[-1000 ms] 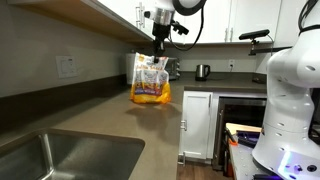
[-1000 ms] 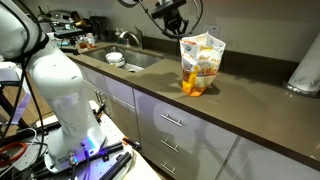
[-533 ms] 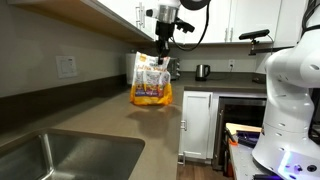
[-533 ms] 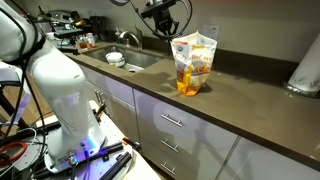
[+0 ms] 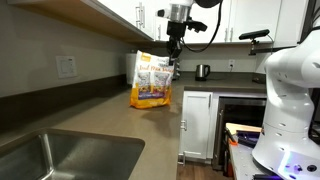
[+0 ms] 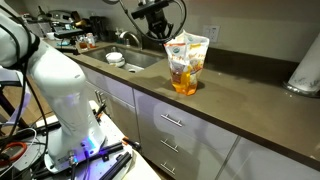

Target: Slide the bag on the countertop to the left.

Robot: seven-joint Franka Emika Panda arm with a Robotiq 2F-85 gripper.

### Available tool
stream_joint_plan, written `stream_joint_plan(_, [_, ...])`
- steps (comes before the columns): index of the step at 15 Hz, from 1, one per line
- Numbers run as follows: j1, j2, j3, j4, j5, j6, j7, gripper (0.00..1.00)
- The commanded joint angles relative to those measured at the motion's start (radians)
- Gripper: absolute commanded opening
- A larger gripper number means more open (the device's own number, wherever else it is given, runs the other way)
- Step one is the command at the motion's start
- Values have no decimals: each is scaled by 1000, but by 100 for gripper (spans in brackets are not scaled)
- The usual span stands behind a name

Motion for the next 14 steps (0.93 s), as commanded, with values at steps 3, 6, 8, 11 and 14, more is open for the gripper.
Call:
stream_joint_plan(3, [-4,-79,-74,9,17,-53,-61,31])
stream_joint_plan(6, [-2,-105,-103,22,18,-32,-65,46])
stream_joint_plan(8, [3,-116,-115,33,22,-23,-67,58])
stream_joint_plan(11, [8,-127,-124,48,33,-18,-59,77])
stream_joint_plan(14, [2,-118,-120,77,63,-49,-28,98])
